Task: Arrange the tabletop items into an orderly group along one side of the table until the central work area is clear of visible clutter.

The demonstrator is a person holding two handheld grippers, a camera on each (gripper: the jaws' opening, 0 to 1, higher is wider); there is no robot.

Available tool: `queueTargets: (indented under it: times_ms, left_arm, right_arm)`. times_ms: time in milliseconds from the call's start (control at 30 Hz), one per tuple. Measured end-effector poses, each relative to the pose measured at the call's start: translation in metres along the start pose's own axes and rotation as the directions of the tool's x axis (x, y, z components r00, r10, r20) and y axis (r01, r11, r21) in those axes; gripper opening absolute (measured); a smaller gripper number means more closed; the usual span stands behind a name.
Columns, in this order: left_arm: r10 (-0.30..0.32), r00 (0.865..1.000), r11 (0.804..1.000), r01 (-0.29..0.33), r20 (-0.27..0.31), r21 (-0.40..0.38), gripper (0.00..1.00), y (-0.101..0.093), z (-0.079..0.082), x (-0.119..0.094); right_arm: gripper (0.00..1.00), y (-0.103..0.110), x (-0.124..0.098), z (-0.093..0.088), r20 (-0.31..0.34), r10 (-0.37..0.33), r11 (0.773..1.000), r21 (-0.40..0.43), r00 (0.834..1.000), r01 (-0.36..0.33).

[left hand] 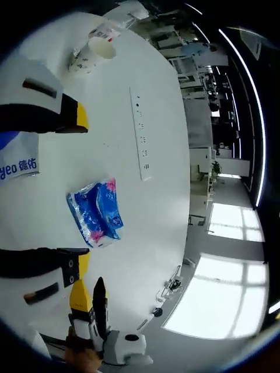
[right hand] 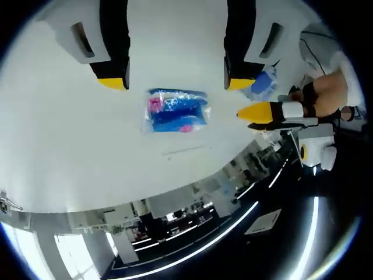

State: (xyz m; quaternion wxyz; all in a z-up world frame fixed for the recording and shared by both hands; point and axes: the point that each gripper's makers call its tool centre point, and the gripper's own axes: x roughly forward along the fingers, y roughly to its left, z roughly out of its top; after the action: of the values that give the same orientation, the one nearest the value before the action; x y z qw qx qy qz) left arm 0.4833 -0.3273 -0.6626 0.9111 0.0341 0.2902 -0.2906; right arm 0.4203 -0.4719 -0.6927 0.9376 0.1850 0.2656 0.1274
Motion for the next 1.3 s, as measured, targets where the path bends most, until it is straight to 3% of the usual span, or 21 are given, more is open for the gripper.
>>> queueTargets:
  times_ms: [300,567,1067,1300]
  left_arm:
    - [0.022,0.999,1.0,-0.021,-0.037,0.021,0.82,0.014,-0.017,-0.042]
    - [0.01,0.999,0.999,-0.009,-0.031,0.035,0.8,0.022,-0.017,-0.076]
    - [0.03,0.998,0.999,-0.029,-0.048,0.028,0.78,0.077,-0.029,-0.131]
    - [0.04,0.998,0.999,-0.041,-0.041,-0.013,0.77,0.095,-0.036,-0.141]
  right_arm:
    - [0.65,0.022,-0.021,0.0,0.072,-0.019,0.997,0.071,0.997,0.014]
    - [0.65,0.04,-0.037,-0.007,0.097,-0.051,0.993,0.109,0.994,0.04]
    - [0.62,0.08,-0.052,-0.026,0.095,-0.117,0.983,0.152,0.989,0.101]
    - [0.62,0.092,-0.046,-0.018,0.101,-0.113,0.986,0.134,0.988,0.099]
